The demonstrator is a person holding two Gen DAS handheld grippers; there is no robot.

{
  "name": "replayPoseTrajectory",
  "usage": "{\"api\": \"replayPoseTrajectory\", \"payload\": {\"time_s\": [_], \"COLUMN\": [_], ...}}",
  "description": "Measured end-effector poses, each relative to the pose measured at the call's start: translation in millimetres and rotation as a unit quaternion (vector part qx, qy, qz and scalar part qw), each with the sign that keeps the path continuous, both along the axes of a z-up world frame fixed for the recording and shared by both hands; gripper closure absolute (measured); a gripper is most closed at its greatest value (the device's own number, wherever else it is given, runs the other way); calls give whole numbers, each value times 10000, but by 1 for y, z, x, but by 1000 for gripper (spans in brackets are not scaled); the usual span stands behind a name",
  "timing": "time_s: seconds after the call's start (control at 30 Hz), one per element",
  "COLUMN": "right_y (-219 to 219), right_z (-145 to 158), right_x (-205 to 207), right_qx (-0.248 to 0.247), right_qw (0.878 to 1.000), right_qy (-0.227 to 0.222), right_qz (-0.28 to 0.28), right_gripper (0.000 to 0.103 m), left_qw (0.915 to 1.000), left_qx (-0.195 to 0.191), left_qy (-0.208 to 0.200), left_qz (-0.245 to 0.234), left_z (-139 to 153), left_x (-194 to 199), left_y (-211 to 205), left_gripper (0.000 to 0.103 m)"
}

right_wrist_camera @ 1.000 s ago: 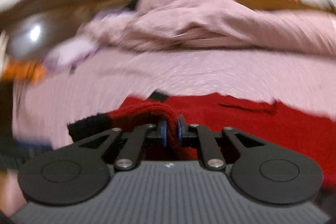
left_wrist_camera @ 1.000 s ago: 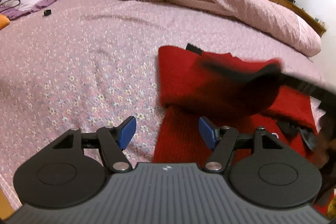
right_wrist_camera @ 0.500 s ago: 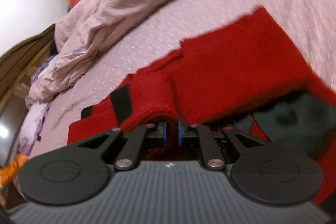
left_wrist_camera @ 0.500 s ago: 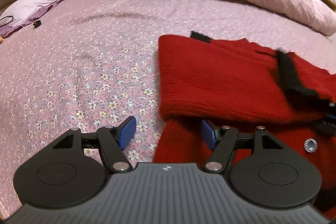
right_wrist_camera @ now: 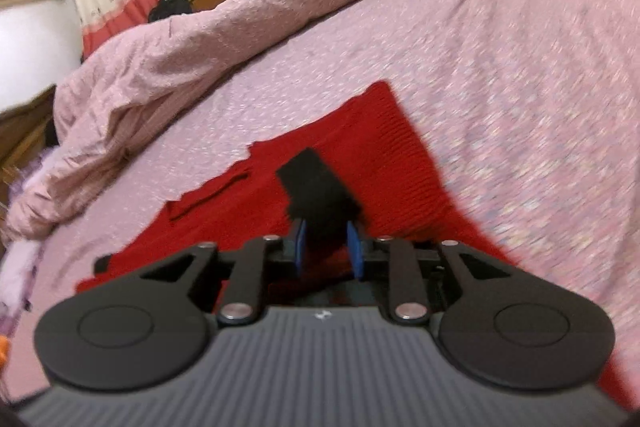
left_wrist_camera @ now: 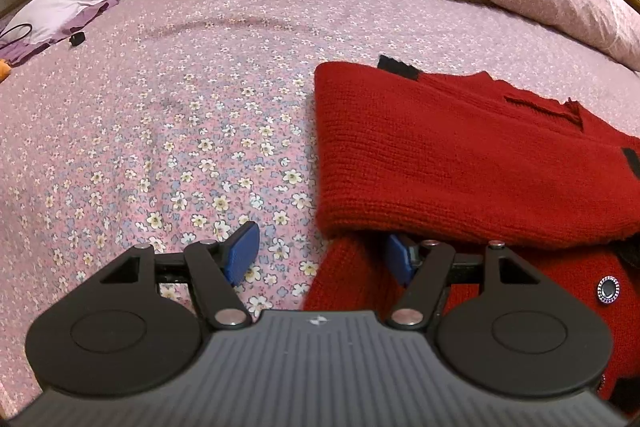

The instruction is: Fold small clothes

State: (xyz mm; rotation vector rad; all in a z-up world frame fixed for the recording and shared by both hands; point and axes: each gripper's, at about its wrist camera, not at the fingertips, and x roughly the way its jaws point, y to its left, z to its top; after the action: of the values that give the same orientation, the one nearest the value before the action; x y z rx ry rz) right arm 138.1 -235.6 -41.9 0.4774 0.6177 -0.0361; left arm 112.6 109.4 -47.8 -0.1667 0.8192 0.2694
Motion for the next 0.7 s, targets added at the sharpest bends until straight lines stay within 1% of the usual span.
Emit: {"api": "replayPoseTrajectory", "payload": {"time_s": [0.07,0.13,0.17,0.2,0.23,0.27,0.37,0.43,0.63,0.67,0.7], "right_y": [-7,-16,-19,-21,-23,-23,-20,-15,2,6,9], "right_z": [7,15,19,23,26,29,34,29,3,-2,-6], "right_x": [-3,-4,-7,-5,0,5,23,36,70,72,72], "right_qx": [-268,-428,-474,-510,-537,-557,-689,-801,-977,-997,-1000], "right_qw": [9996,9989,9985,9979,9971,9961,9926,9901,9829,9810,9793], "right_qy": [-8,-111,-169,-216,-248,-277,-377,-343,122,174,187], "right_qz": [6,124,208,328,486,621,924,1097,1559,1656,1750], "right_gripper": [76,73,65,51,44,41,41,41,42,43,46], "left_qw": [10000,10000,10000,10000,10000,9999,9999,9999,9998,9997,9997], "left_qx": [3,28,47,69,94,114,126,150,204,221,245], "left_qy": [10,20,22,24,25,26,44,59,74,75,74], "left_qz": [6,5,-1,-6,-9,-13,0,-1,-13,-16,-23], "left_z": [0,1,1,1,1,1,1,2,2,2,2], "left_x": [0,0,0,0,0,-1,-1,0,1,1,2], "left_y": [0,-2,-2,-3,-4,-4,-5,-6,-6,-6,-7], "left_gripper": [32,32,32,32,32,32,32,32,32,32,32]}}
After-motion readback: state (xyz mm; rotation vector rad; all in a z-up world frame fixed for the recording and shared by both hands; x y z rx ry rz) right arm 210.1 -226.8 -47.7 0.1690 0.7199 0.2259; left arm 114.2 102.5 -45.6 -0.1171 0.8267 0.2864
